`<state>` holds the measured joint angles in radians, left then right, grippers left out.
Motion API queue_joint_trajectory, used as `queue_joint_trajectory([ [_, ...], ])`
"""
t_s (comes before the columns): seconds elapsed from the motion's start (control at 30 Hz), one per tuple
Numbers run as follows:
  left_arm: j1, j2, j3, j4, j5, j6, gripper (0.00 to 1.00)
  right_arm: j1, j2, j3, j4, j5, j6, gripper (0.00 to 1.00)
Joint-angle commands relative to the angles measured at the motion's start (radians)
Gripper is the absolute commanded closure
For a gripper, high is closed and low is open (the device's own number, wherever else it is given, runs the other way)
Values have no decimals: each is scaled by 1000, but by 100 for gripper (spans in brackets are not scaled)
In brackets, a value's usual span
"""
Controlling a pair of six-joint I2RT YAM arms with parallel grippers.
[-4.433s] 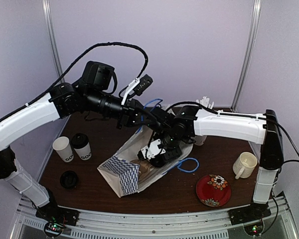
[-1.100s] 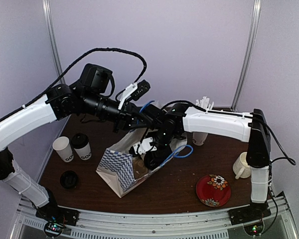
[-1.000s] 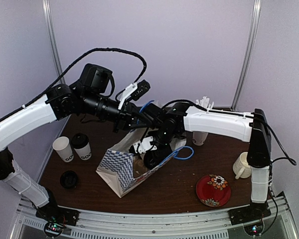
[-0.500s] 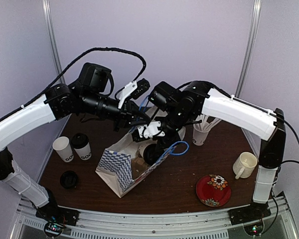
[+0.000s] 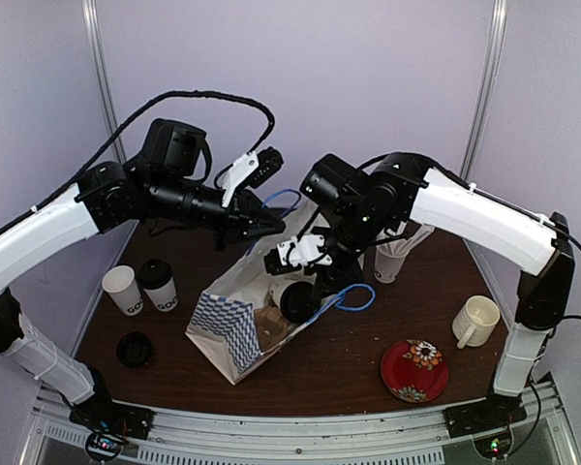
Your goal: Pack the takeout coffee
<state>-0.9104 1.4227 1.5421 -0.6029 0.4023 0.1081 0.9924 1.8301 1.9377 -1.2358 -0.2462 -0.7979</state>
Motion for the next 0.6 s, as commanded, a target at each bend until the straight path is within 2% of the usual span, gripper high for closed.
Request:
queue_joint_trajectory([
  [0.0,4,-27,-21,49,31,-7,100,3,-26,-73,48,2,32,42],
  [0.03,4,-29,-23,52,30,-13,98,3,-28,-85,54,2,36,42],
  [0.07,4,-33,-25,52,27,-16,90,3,-30,-96,59,4,38,41],
  [0.13,4,-42,-31,48,15,-29,65,2,-36,-115,72,14,45,40],
  [0.17,4,-47,-35,46,12,-34,58,2,-35,-122,76,20,47,39],
  [0.33,5,-90,-73,57,-1,-61,39,2,-39,-149,91,30,66,36],
  [0.47,4,-120,-111,105,44,-83,24,2,-42,-178,133,64,107,35],
  [0.57,4,-135,-124,121,70,-90,18,2,-39,-206,183,116,160,26],
])
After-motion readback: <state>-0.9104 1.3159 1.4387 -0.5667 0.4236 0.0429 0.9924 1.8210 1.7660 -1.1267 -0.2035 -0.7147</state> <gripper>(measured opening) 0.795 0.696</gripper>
